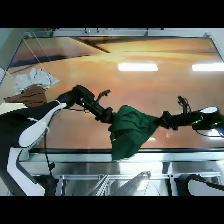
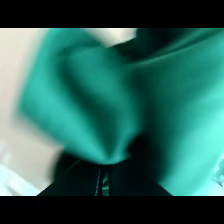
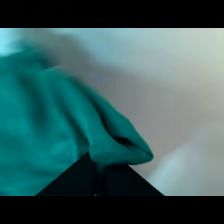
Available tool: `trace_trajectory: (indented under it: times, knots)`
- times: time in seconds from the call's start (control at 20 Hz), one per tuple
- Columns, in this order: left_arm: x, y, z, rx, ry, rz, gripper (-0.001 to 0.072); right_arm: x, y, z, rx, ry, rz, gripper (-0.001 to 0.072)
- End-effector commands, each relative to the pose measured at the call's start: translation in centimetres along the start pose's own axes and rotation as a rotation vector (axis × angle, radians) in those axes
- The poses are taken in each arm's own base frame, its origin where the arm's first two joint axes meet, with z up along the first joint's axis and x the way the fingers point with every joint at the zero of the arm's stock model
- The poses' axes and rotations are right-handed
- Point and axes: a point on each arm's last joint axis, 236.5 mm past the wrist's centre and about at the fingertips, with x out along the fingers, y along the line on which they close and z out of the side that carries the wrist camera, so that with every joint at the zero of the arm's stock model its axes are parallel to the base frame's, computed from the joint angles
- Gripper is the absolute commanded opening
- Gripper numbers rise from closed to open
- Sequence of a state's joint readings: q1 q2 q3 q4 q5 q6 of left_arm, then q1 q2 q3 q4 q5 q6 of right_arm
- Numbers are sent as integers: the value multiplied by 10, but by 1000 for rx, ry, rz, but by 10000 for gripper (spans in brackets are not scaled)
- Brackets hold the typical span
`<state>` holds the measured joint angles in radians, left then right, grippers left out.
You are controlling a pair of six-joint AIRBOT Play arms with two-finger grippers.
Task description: Fold the shirts.
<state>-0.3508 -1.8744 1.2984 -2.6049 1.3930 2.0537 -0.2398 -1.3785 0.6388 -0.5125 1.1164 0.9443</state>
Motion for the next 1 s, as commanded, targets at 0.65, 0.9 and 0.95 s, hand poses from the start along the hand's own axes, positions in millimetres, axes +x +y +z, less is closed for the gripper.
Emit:
trace_trajectory:
  times: [0.65, 0.9, 0.95]
  knots:
    - [-338, -341, -160, 761, -1036, 465, 29, -330, 369, -63, -1096, -1040, 75, 21]
    - [-345, -255, -133, 531, -1011, 475, 29, -332, 352, -31, -1045, -1020, 78, 21]
    - [-338, -224, -119, 464, -963, 448, 29, -323, 341, -15, -1004, -960, 109, 22]
